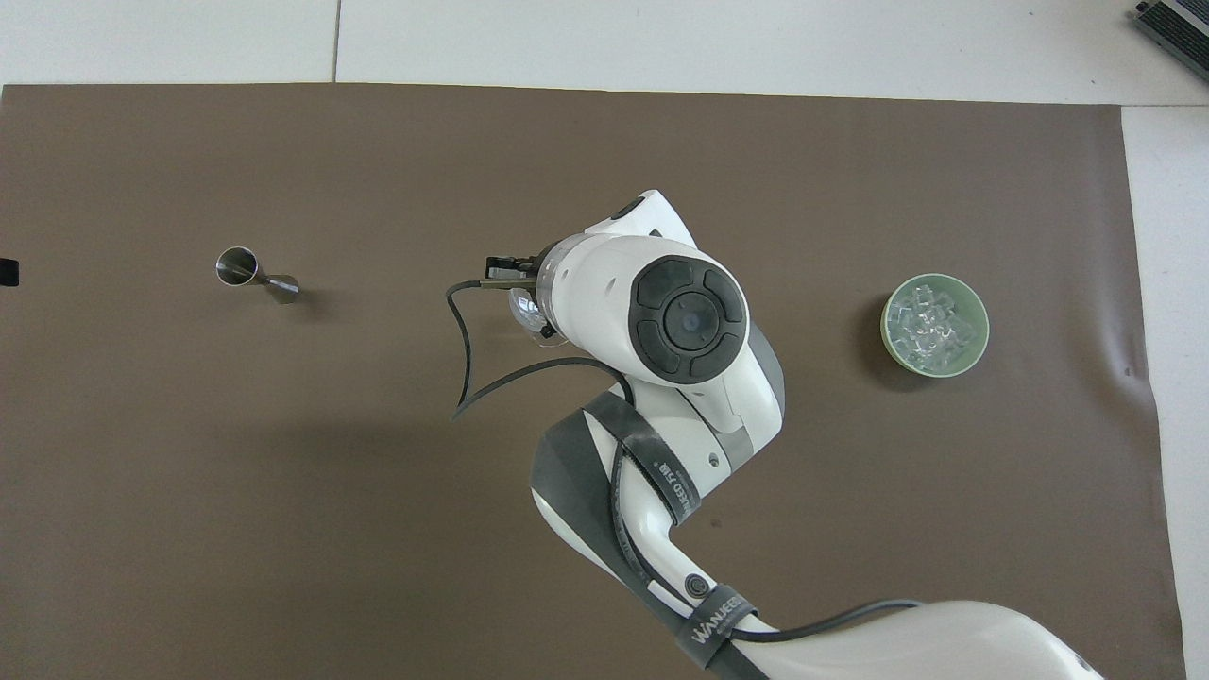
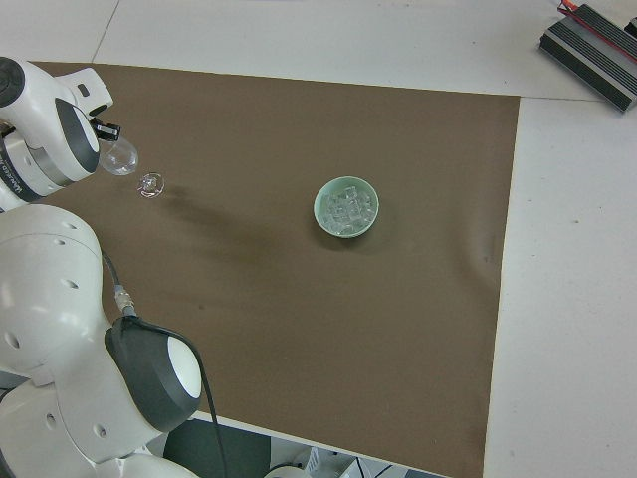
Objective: Pour wine and add ice with both arms
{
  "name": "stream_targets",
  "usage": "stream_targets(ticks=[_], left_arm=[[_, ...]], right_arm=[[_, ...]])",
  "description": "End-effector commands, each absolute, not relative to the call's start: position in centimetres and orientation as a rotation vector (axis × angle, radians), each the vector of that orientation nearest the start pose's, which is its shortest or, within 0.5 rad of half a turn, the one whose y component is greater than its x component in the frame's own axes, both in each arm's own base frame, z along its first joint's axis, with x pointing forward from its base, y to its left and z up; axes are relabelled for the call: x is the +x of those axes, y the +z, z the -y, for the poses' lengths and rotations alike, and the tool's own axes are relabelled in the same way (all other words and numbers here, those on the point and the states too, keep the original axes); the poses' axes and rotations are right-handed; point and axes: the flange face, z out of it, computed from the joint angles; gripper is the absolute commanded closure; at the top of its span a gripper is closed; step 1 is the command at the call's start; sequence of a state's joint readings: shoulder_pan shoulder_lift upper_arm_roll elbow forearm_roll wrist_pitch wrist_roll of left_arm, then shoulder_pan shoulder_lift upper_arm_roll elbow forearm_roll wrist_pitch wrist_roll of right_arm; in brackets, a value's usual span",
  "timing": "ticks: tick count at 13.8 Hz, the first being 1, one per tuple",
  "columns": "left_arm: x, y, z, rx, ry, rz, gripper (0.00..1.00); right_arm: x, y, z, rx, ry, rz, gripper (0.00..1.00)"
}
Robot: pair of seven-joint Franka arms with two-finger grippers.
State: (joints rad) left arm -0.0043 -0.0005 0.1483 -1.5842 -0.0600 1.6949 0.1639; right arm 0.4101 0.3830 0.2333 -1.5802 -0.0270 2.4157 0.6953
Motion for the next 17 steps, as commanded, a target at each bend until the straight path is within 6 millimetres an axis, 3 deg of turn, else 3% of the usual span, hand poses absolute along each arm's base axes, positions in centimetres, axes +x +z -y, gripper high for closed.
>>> stream_targets(ticks=[1,17], left_arm=[[55.55,63.49,-7.8,-3.191,-0.182,-0.006,0.0],[55.51,63.27,-8.05,-3.191,-0.175,0.001,0.0]], right_arm=[[57.88,47.36,-40.09,-2.767,-0.492,-0.11,0.87],[57.94,47.61,-40.1,-2.766,-0.494,-0.113,0.82]])
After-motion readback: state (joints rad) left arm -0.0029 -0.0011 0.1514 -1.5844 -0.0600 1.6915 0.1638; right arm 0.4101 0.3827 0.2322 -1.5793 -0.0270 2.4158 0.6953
